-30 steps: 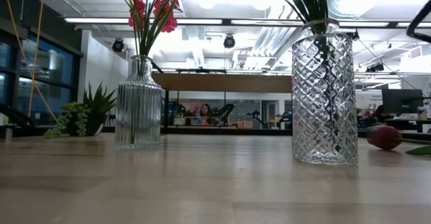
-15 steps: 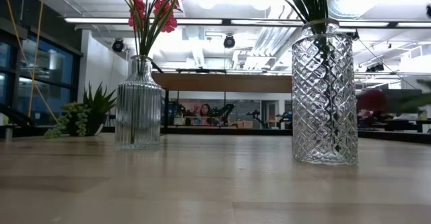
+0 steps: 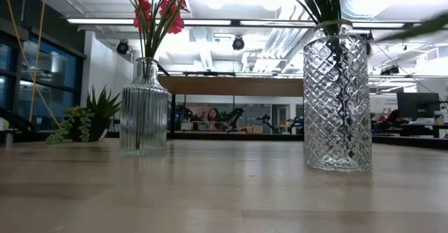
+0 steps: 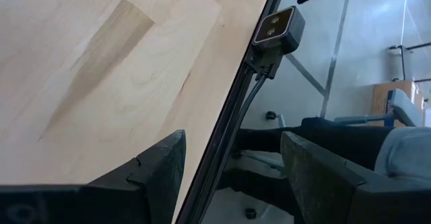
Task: Pick and place flowers into a vace then onto a shelf
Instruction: Put the dark red flower into the left transparent vase
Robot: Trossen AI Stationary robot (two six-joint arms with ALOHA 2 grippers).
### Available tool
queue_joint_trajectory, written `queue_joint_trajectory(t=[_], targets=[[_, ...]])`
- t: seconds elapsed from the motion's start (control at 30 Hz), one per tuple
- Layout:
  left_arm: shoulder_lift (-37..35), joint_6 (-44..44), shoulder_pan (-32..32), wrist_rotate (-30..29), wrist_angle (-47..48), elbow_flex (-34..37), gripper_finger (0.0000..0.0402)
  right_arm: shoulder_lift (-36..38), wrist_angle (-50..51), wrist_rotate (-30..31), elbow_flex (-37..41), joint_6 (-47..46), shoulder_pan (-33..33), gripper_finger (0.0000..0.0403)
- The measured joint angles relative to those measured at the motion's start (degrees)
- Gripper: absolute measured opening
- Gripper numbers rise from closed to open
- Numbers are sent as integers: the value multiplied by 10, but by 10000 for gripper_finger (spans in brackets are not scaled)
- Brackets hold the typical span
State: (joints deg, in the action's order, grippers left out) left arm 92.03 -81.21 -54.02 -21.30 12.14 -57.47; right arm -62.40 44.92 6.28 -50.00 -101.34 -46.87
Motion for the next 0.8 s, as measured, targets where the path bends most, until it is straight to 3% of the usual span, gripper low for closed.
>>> queue_joint_trajectory(t=[0.37, 0.8], targets=[[0, -18, 0, -20, -23, 0, 278, 41, -144, 160, -1, 136, 0, 0], [0, -35, 0, -27, -61, 0, 278, 119, -129, 204, -10, 293, 34, 0]])
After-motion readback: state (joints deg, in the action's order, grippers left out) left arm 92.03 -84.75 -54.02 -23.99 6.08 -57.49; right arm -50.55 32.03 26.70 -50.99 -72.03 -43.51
